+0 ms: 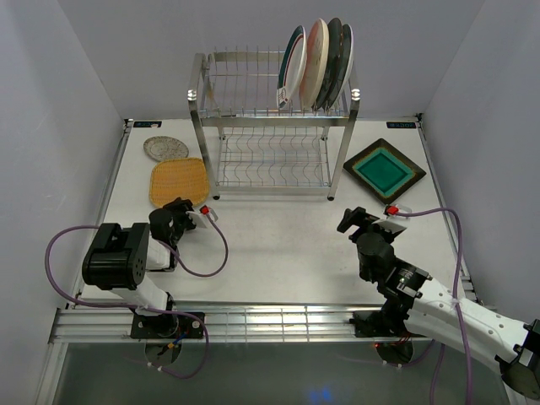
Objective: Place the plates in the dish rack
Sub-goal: Pick up the plate at the center of the board.
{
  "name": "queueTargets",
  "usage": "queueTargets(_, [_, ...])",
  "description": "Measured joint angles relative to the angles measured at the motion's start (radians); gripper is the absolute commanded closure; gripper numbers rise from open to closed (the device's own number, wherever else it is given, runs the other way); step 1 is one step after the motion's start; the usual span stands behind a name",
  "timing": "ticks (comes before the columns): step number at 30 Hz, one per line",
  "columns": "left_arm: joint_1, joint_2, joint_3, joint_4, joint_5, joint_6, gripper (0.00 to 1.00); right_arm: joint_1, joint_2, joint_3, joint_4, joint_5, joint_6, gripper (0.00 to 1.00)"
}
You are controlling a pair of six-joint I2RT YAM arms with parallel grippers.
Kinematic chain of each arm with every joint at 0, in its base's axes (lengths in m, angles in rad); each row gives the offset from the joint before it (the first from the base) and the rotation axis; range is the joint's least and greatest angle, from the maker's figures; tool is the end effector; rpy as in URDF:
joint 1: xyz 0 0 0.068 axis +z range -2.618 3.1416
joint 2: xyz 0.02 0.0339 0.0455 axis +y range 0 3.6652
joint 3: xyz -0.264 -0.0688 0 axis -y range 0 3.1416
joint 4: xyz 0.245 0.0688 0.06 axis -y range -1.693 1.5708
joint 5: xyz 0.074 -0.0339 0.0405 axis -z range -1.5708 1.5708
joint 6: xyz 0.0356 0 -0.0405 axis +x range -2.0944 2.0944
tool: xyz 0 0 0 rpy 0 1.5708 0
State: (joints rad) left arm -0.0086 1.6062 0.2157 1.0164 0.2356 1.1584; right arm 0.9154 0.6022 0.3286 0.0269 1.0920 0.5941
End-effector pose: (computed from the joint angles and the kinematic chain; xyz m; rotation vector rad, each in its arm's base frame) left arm 0.2333 -0.0103 0.1074 1.2151 1.5528 0.5333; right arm 0.1117 0.0935 0.2325 0.4684 1.6190 0.1392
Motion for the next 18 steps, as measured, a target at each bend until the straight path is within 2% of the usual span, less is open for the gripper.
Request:
queueTargets(5, [0.000,-0.031,0.029,-0.105,0.024,0.016,0.60,-0.006,-0.005,0.000,0.000,-0.004,0.000,0.07])
queueTargets(6, [0.000,-0.040,0.035,-0.128,0.030,0.019,0.63,-0.006,-0.007,0.000,0.000,-0.004,0.000,0.07])
queueTargets(7, [0.000,-0.049,0.039,-0.148,0.035,0.023,0.71,-0.006,-0.008,0.000,0.000,-0.005,0.000,0.07])
queueTargets(10, [0.000,-0.072,0.050,-0.211,0.046,0.042,0.77,-0.008,-0.010,0.000,0.001,-0.008,0.000,0.07])
queueTargets(13, [0.000,-0.087,0.060,-0.268,0.050,0.058,0.76,-0.011,-0.012,-0.005,0.003,-0.011,0.000,0.07])
queueTargets(18, [0.000,-0.108,0.058,-0.321,0.054,0.095,0.67,-0.014,-0.016,-0.016,0.003,-0.019,-0.001,0.07])
